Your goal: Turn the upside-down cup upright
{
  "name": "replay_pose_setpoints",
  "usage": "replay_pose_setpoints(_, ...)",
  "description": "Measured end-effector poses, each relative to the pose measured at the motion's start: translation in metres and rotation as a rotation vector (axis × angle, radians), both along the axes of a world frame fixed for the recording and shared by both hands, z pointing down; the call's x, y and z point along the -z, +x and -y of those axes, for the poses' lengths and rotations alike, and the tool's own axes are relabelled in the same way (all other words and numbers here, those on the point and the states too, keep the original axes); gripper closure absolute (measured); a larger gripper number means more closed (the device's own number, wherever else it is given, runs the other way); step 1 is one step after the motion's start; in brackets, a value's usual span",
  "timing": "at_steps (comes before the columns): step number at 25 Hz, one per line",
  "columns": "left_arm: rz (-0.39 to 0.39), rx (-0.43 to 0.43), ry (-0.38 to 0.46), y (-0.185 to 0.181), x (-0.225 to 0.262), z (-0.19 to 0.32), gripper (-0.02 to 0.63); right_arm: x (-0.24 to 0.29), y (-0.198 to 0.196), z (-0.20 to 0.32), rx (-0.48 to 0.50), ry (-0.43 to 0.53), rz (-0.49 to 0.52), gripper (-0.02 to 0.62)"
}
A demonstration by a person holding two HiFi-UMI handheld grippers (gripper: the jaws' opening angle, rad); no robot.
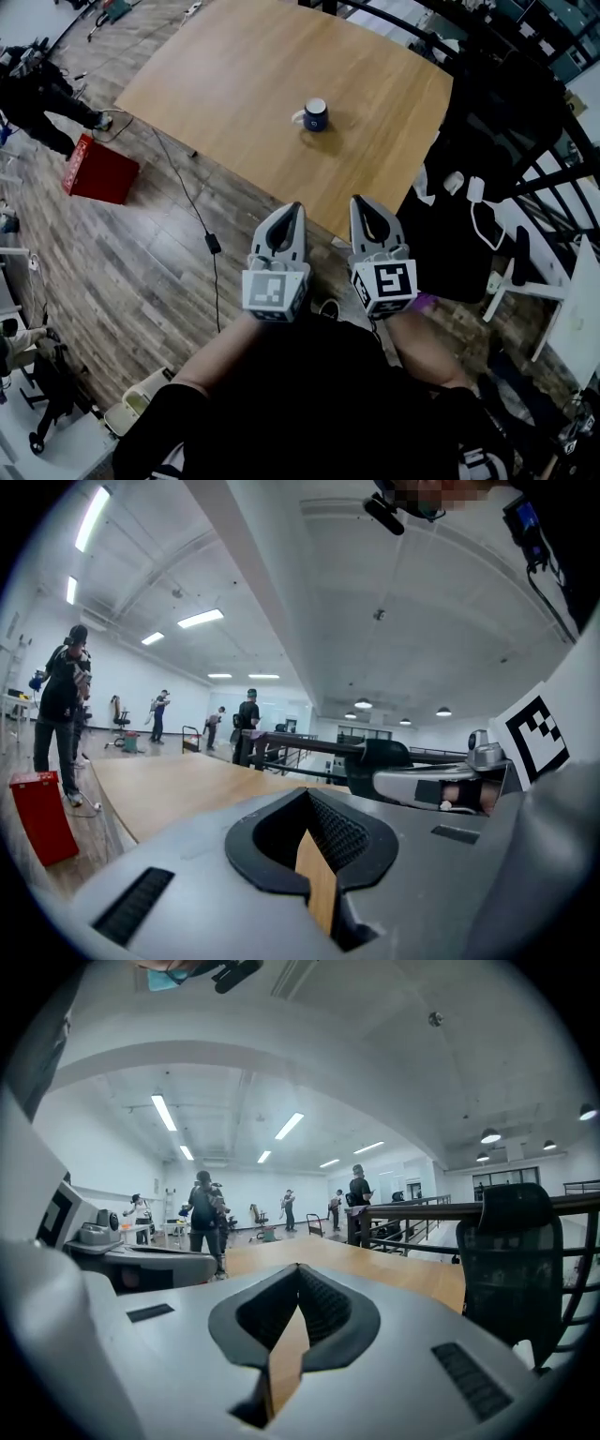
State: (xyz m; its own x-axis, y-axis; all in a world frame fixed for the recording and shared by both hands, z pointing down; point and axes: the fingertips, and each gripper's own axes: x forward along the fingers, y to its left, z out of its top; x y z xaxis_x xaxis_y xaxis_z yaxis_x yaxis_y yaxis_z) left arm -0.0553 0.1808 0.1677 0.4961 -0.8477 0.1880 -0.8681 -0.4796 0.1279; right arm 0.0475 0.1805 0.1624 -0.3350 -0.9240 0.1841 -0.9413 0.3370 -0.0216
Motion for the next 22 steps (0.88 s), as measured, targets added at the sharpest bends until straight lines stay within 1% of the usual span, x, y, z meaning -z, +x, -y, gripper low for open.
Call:
replay_pose_setpoints(5,0.005,-0.063,0.027,-0.008,-0.012,0.08,0.598,-0.011,-0.012,0.08,-0.043,-0.012,0.005,0.581)
replay_pose_setpoints(10,0.048,-0.087,0.035,-0.01,-0.043,0.148,0.598,-0.038,-0.017,0.147,-0.087,-0.033,0.015,0.581)
replay_pose_setpoints(17,0.066,-0.065,0.006,0.002,-0.102,0.214,0.598,-0.107,-0.017,0.216,-0.016,-0.112,0.037,0.58)
replay_pose_setpoints(20,0.067,-0.039,-0.012,-0.001,-0.129,0.237,0.598,-0.138,-0.018,0.238,0.005,-0.134,0.035,0.578)
replay_pose_setpoints(22,0.076,-0.029,-0.01,-0.003,-0.144,0.249,0.598,-0.154,-0.017,0.251,0.009,-0.139,0.03,0.576)
